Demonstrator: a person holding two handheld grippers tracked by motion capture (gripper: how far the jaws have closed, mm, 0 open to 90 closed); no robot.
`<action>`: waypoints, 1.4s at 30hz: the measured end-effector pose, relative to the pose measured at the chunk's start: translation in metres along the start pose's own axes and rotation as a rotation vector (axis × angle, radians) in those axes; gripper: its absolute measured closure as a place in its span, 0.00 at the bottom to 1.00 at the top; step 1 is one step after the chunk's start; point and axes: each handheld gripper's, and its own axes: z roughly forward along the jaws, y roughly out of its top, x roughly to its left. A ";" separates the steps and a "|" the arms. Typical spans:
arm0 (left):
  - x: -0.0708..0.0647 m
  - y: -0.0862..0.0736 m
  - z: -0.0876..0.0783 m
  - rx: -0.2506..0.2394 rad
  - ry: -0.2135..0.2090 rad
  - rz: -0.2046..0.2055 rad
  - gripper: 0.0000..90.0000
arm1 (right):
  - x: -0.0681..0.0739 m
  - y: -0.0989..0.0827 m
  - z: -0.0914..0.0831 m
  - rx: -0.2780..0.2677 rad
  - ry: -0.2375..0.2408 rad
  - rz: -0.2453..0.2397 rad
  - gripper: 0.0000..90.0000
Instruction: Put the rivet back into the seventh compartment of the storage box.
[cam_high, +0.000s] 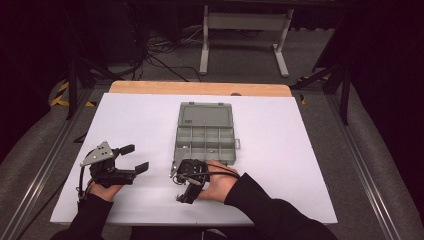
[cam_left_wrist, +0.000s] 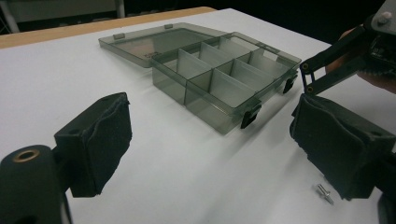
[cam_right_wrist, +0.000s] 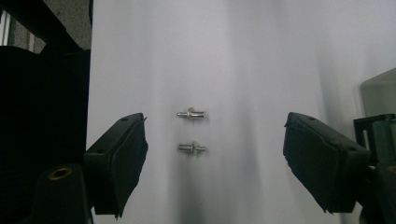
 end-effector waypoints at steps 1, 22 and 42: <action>0.000 0.000 0.000 0.000 0.000 0.000 0.14 | 0.001 0.000 0.001 0.003 0.001 0.003 0.24; 0.000 0.000 0.000 0.001 0.001 -0.001 0.14 | 0.009 -0.002 0.016 0.058 0.030 -0.032 0.32; 0.000 0.000 0.000 0.001 0.001 -0.001 0.14 | 0.016 -0.002 0.017 0.093 0.006 -0.080 0.63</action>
